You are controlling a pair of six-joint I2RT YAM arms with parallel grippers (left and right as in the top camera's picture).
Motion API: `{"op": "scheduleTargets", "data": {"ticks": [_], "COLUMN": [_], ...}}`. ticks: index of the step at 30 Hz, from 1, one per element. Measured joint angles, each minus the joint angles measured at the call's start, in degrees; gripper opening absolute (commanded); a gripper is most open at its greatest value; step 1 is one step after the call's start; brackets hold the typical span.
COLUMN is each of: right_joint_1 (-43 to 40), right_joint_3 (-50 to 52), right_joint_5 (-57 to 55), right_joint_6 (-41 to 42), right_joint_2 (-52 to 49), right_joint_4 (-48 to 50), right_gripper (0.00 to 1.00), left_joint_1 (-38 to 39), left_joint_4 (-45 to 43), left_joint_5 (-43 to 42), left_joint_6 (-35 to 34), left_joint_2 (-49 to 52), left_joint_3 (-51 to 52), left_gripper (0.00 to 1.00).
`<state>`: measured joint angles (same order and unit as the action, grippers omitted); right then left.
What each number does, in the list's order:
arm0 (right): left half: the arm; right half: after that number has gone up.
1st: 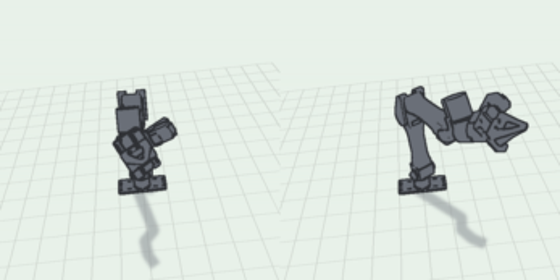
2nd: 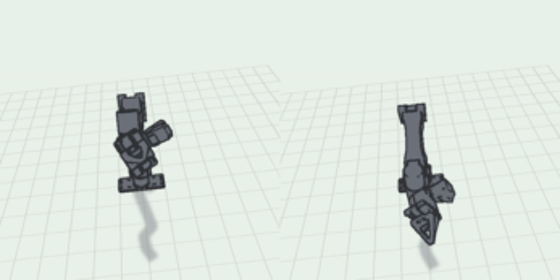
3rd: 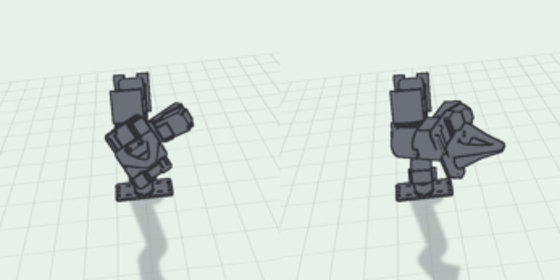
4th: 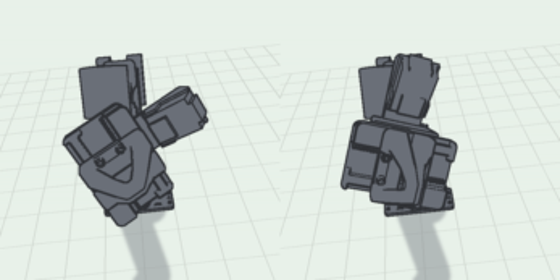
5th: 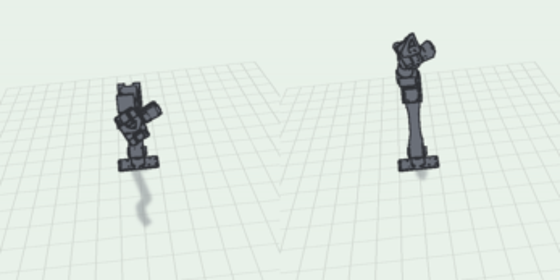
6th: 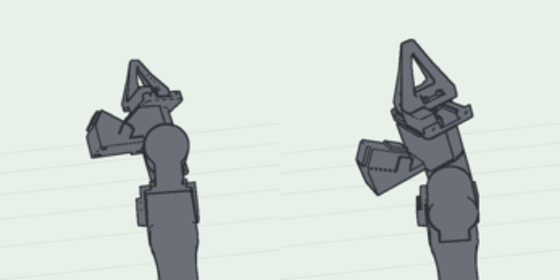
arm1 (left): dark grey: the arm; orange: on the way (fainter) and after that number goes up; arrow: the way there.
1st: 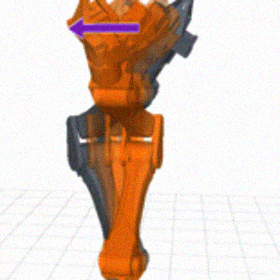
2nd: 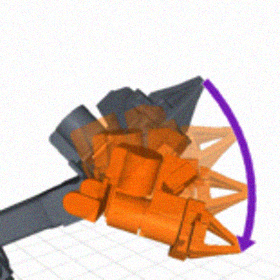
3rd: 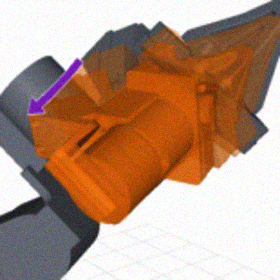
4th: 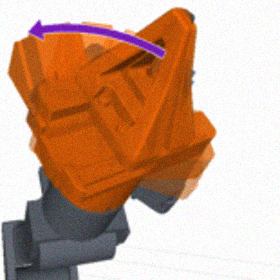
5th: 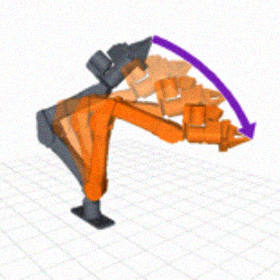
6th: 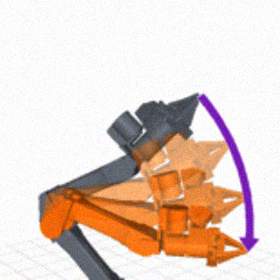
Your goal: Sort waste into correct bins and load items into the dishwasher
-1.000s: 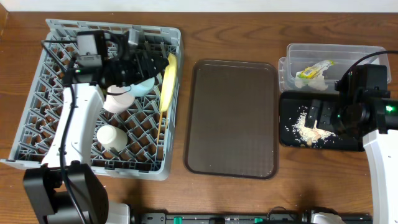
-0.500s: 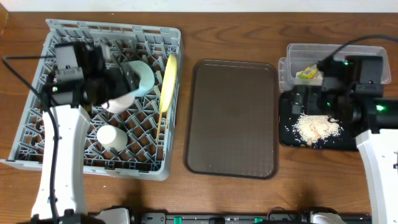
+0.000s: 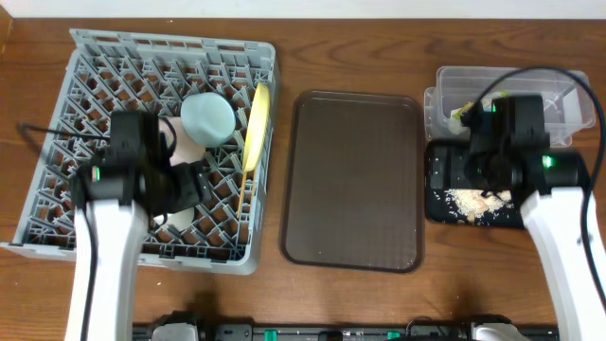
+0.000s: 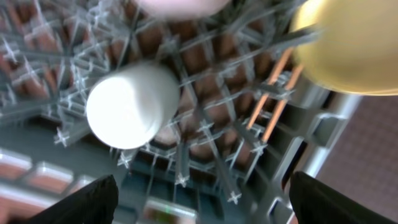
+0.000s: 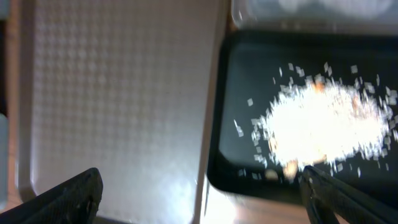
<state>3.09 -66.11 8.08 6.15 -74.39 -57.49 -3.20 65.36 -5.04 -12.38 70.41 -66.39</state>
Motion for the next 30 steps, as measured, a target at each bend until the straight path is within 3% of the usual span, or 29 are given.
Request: {"op": "scheduleTargets", "data": {"ticks": [6, 12, 18, 30], "right_joint_1": [0.00, 0.00, 0.00, 0.00], "right_joint_3": [14.64, 20.00, 20.35, 20.70], "right_joint_5": [-1.68, -4.26, -5.20, -5.35], "right_joint_6": [0.96, 1.07, 1.07, 1.07], "right_joint_2": [19.45, 37.29, 43.98, 44.41], "right_joint_4": [8.50, 6.43, 1.22, -4.28], "right_gripper": [0.99, 0.99, 0.99, 0.99], "left_joint_1": [6.40, 7.67, 7.78, 7.78], "left_joint_4": [-8.70, -10.99, -11.41, -11.41], "left_joint_5": [0.07, 0.09, 0.11, 0.09], "left_joint_6": [3.43, 3.85, 3.85, 3.85], "left_joint_2": [-23.21, -41.16, -48.39, -48.94], "left_joint_3": [10.25, 16.17, 16.31, 16.31], "left_gripper": [0.93, 0.95, 0.95, 0.95]}}
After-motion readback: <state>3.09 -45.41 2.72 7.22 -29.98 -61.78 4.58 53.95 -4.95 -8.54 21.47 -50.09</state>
